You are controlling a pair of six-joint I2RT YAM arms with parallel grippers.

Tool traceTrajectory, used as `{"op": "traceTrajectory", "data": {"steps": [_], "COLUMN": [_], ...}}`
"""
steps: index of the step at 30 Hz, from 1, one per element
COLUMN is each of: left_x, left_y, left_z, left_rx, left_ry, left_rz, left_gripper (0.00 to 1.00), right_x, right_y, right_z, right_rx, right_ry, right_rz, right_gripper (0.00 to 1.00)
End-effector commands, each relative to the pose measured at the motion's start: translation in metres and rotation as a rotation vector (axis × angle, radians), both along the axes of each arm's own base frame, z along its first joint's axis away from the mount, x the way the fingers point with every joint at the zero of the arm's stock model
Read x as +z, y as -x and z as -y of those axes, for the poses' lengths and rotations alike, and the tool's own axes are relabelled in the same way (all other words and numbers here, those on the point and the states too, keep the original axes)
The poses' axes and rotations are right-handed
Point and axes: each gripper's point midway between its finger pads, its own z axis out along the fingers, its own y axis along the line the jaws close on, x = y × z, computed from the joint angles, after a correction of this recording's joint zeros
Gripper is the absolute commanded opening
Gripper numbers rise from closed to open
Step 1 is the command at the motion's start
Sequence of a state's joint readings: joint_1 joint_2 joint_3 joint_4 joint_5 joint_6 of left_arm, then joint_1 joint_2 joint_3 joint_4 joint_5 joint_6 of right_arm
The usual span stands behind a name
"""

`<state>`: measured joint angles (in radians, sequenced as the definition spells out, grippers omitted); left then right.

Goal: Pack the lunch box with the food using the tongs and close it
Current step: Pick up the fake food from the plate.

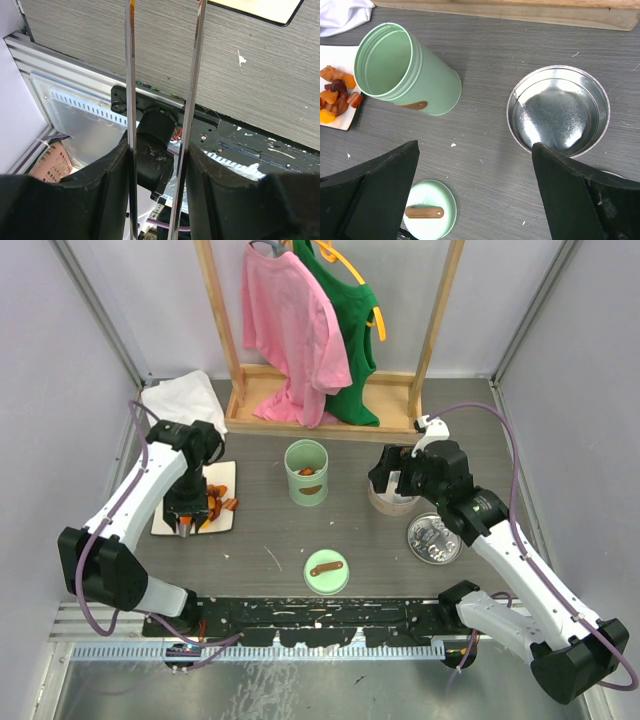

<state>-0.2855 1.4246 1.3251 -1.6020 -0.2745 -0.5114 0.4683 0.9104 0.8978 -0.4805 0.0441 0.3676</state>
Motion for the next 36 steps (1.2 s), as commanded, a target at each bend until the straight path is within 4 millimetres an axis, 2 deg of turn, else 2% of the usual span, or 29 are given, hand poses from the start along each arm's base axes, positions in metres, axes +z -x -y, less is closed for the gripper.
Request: {"op": "traceTrajectory", "data": {"steps": [1,7,14,19,26,31,36], "left_x": [0.010,0.000,-0.001,0.001,-0.001,-0.011,-0.015], "left_y": [0.029,0.024,0.023,0.023,0.018,0.020,0.022], "left_z": [-0.011,-0.005,-0.024,-0.030,-0.014,0.003,0.007], "left_rx": [-0.007,-0.022,0.019,0.041,0.033,0.032,0.028], "left_ry": [-0.049,-0.022,-0.101,-0.125,-0.018,0.093,0.120], "left_rz": [-0.144,-0.168,-0.143,-0.132,-0.105,-0.112,-0.116], "left_gripper": [0.44,0.45,0.35,0.35,0.44,0.45,0.45], "right_x": [0.027,0.025,0.027,0.029,0.029,0.029,0.027], "right_y": [-0.010,-0.011,-0.012,-0.012,-0.011,-0.011,-0.013], "right_z": [0.002,0.001,0.001,0.000,0.002,0.000,-0.001], "right_rx": [-0.015,-0.013,-0.017,-0.012,-0.017,-0.013,-0.012], "right_ry": [-0.010,-0.010,-0.008,-0.011,-0.007,-0.016,-0.015], "right_rz": [0.077,0.072,0.070,0.076,0.075,0.067,0.059], "right_gripper": [1.00,1.00,1.00,1.00,1.00,1.00,1.00]}}
